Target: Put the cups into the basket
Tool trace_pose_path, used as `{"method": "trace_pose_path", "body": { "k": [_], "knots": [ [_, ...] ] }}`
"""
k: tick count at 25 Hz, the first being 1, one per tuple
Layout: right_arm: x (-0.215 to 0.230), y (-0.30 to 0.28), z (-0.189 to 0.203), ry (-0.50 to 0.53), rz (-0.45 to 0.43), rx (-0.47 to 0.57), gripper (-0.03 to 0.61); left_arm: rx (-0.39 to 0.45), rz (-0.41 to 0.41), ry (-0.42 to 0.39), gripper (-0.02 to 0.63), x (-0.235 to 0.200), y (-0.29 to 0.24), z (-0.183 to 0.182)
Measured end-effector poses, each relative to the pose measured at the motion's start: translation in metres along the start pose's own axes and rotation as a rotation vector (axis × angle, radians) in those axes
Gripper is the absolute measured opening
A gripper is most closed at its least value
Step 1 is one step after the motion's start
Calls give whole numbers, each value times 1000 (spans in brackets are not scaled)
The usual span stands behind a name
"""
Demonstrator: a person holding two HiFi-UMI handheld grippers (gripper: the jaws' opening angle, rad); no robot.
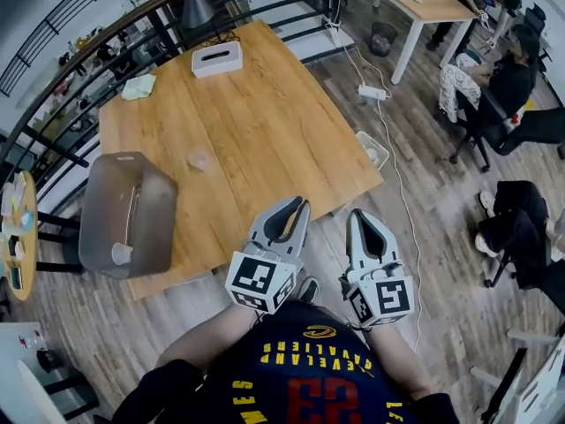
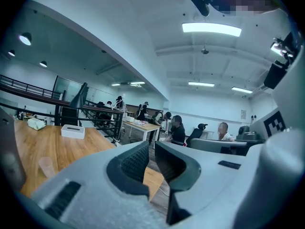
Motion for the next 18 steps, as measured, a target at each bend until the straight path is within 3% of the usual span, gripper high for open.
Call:
{"method": "trace_pose_path", "body": {
  "k": [7, 13, 18],
  "knots": [
    [-18, -28, 15, -14, -72, -45, 15, -91, -261, 29, 150, -95, 36, 40],
    [-36, -76, 11, 5, -126, -56, 16, -140, -512, 257, 198, -229, 75, 101],
    [-48, -112, 6, 33, -142, -82, 51, -210, -656, 328, 291, -322, 91, 144]
  ]
}}
Point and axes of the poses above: the fingertips, and each gripper's own axes: y backward along the fingers, x to its right, z out of its underside, the point moved 5 cm from there along y, backward along the fingers, and after that the axes turned 12 degrees about z, right-handed, at the moved point
